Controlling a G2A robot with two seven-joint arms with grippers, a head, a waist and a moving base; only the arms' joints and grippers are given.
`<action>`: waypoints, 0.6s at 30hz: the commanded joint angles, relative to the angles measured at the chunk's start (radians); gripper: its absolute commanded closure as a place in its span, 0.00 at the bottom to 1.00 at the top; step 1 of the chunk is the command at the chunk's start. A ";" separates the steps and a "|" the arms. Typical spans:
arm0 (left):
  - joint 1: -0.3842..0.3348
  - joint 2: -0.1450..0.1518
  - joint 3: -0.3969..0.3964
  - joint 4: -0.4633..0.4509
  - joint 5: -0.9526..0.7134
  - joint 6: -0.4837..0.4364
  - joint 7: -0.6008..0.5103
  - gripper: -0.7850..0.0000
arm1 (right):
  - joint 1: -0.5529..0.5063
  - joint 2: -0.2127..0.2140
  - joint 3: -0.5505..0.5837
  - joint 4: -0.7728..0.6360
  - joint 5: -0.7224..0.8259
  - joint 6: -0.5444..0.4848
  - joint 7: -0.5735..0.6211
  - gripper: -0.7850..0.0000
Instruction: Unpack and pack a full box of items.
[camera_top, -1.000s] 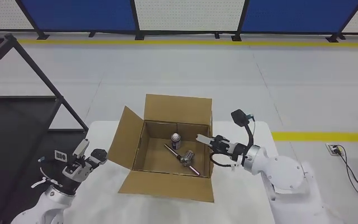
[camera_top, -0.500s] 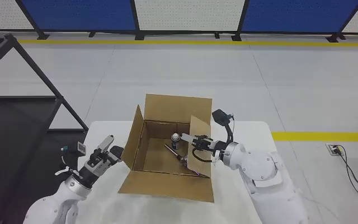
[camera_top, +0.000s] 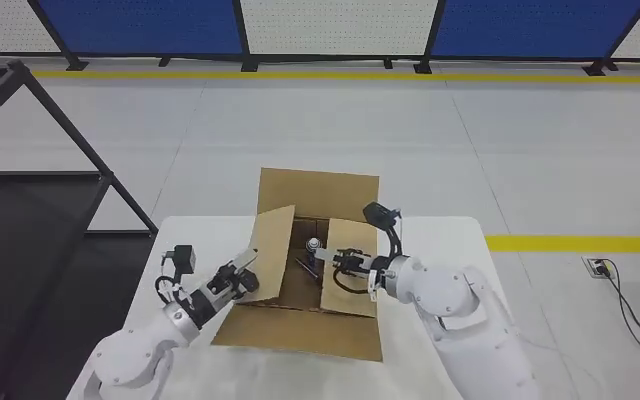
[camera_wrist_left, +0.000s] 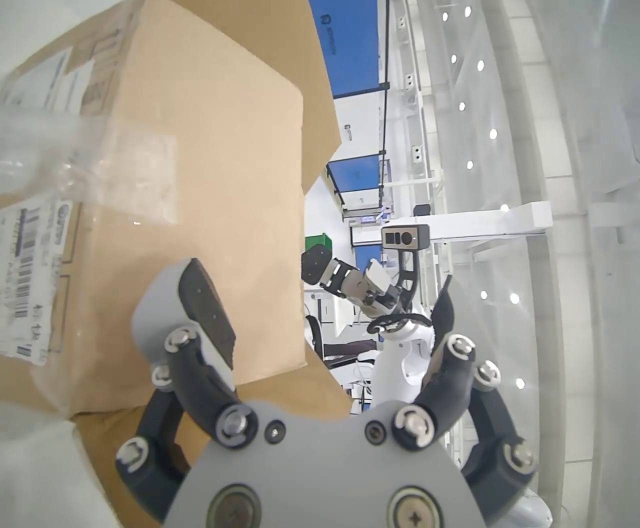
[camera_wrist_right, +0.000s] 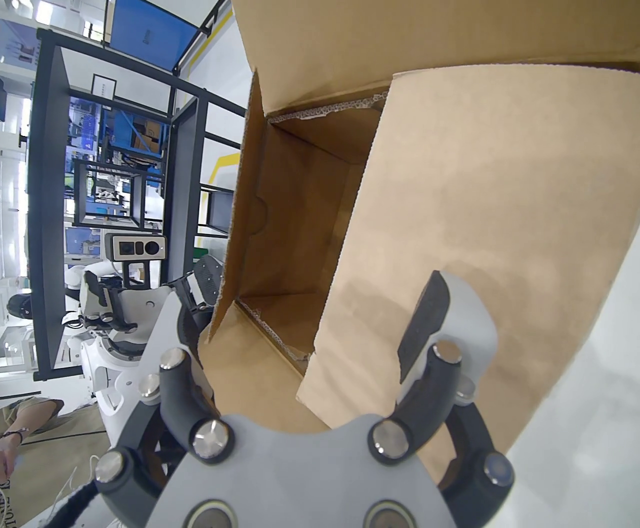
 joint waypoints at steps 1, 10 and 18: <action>-0.008 0.001 0.015 0.005 0.038 0.027 -0.013 0.00 | 0.003 0.001 -0.005 0.003 -0.006 -0.003 0.009 0.00; -0.037 0.000 0.057 0.028 0.096 0.086 -0.019 0.00 | 0.022 0.005 -0.031 0.021 -0.012 -0.035 0.044 0.00; -0.044 -0.002 0.073 0.038 0.105 0.094 -0.021 0.00 | 0.049 0.005 -0.069 0.063 -0.047 -0.030 0.071 0.00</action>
